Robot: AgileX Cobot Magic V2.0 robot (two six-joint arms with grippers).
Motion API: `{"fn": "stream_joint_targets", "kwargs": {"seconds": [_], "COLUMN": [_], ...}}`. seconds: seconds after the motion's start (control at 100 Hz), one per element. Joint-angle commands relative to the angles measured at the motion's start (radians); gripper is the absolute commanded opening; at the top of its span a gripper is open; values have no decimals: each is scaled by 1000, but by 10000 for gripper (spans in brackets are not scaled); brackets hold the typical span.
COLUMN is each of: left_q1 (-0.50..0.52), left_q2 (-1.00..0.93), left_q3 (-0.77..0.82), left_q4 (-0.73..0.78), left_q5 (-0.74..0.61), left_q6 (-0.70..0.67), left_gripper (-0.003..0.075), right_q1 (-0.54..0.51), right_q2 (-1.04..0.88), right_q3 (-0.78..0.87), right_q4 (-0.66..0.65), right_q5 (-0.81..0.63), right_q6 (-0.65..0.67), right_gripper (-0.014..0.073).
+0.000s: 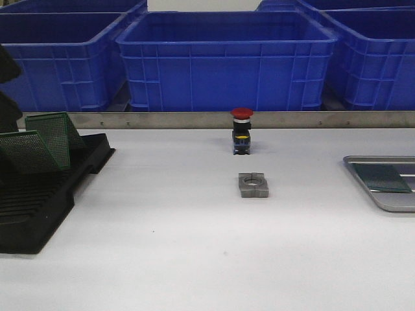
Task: Place circuit board on tray
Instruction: 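Move the left gripper back down to the black rack, then grasp another green circuit board in the rack with the left gripper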
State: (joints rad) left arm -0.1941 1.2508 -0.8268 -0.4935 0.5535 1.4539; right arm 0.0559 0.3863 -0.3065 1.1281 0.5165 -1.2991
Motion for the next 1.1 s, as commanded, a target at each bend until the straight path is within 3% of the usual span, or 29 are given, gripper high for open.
{"fn": "stream_joint_targets", "kwargs": {"seconds": [0.0,0.27,0.64,0.87,0.96,1.09], "left_q1": [16,16,16,16,16,16], "left_q2": [25,135,259,327,328,328], "left_q3": [-26,-28,-28,-28,-28,-28], "left_q4": [-22,63,63,63,62,60], "left_q5": [-70,-228,-416,-450,-465,-514], "left_q6": [-14,-14,-14,-14,-14,-14], "left_gripper": [440,440,440,438,387,227], "right_q1": [1,1,1,1,1,1], "right_q2": [2,2,2,2,2,2], "right_q3": [-26,-26,-26,-26,-26,-25], "right_q4": [41,48,49,49,49,49], "right_q5": [-34,-34,-35,-48,-48,-48], "right_q6": [-11,-11,-11,-11,-11,-11], "right_gripper": [-61,-61,-61,-61,-61,-61]}}
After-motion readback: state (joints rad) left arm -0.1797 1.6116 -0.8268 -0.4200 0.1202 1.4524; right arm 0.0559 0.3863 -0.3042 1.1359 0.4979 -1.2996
